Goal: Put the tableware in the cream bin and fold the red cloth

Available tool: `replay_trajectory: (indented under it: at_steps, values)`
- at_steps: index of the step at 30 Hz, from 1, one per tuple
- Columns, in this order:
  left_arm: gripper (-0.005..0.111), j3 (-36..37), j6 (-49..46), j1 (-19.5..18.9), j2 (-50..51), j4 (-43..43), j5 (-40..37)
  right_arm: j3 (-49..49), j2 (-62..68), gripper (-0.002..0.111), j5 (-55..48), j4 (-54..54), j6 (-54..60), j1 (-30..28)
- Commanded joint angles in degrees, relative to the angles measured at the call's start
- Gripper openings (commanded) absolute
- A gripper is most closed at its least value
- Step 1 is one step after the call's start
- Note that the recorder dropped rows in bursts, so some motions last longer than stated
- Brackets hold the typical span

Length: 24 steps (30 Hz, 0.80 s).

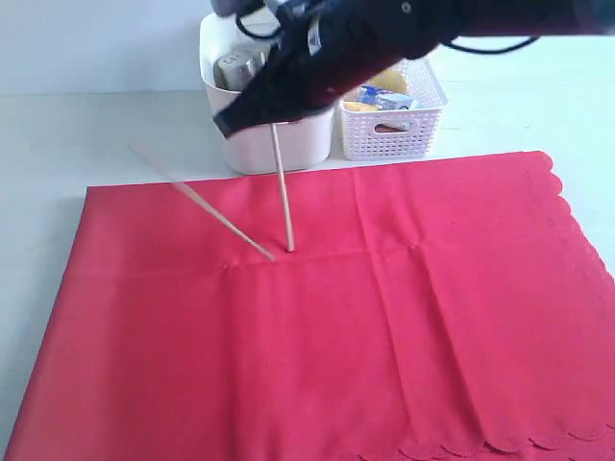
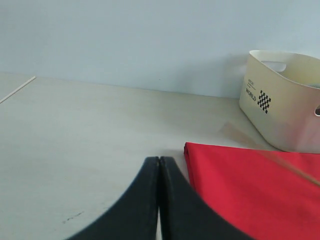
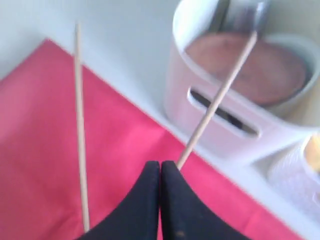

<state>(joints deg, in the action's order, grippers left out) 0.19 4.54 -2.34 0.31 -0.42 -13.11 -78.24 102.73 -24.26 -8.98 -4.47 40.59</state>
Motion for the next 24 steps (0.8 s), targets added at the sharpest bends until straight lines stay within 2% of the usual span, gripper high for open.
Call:
replay_trajectory:
  at_steps: [1, 5, 12, 14, 17, 21, 24]
  values:
    - [0.002, -0.2, 0.0, 0.4, -0.3, -0.3, 0.7, -8.5, 3.7, 0.000, 4.9, -3.3, -0.1, -1.0]
    - [0.002, -0.2, 0.0, 0.4, -0.3, -0.3, 0.7, -14.2, 6.9, 0.000, -1.6, -3.2, -2.9, -2.0]
    - [0.002, -0.2, 0.0, 0.9, -0.3, -0.3, 0.7, -14.2, 9.0, 0.000, -5.7, -0.4, -5.1, -1.9]
    - [0.002, -0.2, 0.0, 1.6, -0.3, -0.3, 0.7, -14.2, 9.0, 0.004, -7.4, 0.5, -7.2, -1.9]
    - [0.002, -0.2, 0.0, 2.0, -0.3, -0.3, 0.7, -14.2, 9.2, 0.019, -10.7, 0.0, -10.6, -1.9]
    - [0.002, -0.2, 0.0, 2.0, -0.3, -0.3, 0.7, -14.2, 11.2, 0.049, -13.3, 0.4, -12.6, -1.9]
    - [0.002, -0.2, 0.0, 2.0, -0.3, -0.3, 0.7, -14.2, 13.9, 0.062, -13.3, 2.3, -12.6, -1.9]
